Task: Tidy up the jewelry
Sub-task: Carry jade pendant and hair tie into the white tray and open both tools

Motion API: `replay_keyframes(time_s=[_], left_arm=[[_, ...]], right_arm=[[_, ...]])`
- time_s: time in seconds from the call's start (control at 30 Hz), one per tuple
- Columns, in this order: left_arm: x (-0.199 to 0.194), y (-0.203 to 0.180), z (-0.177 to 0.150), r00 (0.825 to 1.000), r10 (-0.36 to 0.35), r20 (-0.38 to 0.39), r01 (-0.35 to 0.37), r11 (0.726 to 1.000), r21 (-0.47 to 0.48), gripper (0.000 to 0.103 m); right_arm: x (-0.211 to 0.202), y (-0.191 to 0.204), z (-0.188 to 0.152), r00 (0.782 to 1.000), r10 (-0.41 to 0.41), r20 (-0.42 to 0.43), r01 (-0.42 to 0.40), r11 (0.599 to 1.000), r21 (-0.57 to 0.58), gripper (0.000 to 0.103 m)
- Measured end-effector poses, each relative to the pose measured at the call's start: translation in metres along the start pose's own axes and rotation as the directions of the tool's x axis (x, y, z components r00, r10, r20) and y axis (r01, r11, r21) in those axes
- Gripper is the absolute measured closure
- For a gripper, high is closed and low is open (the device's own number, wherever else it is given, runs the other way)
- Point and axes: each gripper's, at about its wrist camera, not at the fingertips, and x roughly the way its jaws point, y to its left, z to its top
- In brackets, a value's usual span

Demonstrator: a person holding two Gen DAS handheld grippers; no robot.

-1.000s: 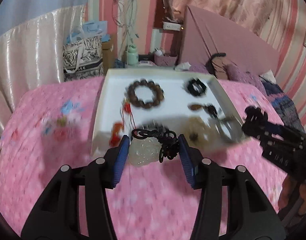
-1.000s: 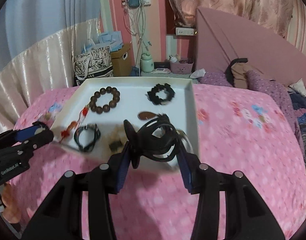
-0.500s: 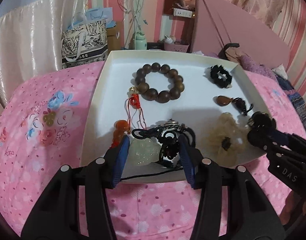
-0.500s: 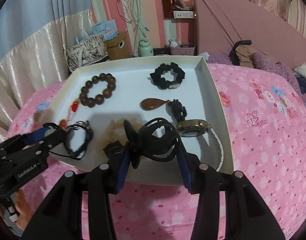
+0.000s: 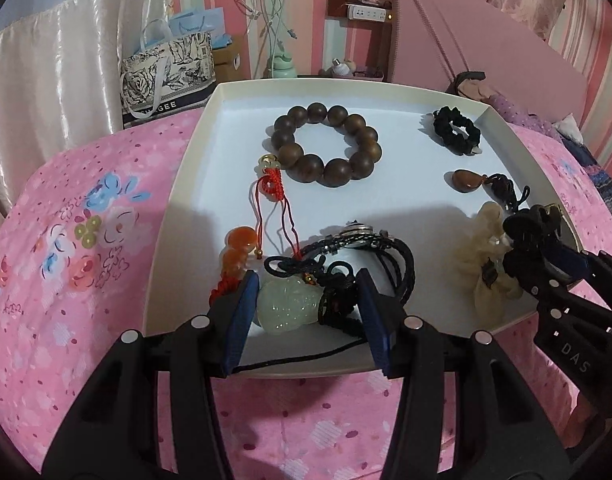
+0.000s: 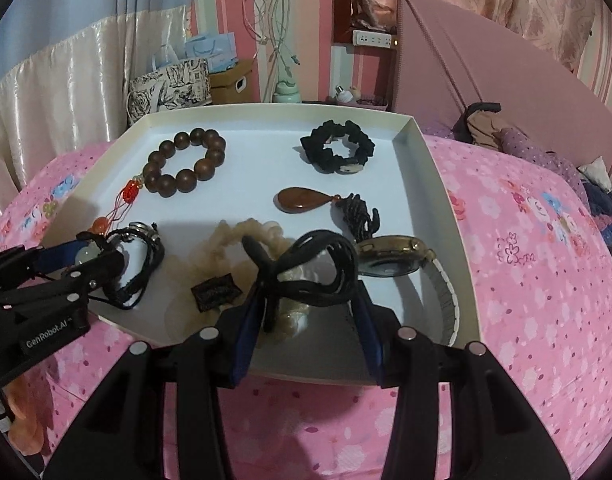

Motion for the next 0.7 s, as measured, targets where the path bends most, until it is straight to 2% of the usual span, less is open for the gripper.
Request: replay_keyframes(time_s=[0.7], left_arm=[[-0.0012, 0.0027, -0.001, 1.0, 0.012, 0.005, -0.012, 1.0, -0.009, 0.051]], right_arm=[[0.0002, 0.0002, -0.0024, 1.0, -0.001, 0.004, 0.001, 1.0, 0.009, 0.057]])
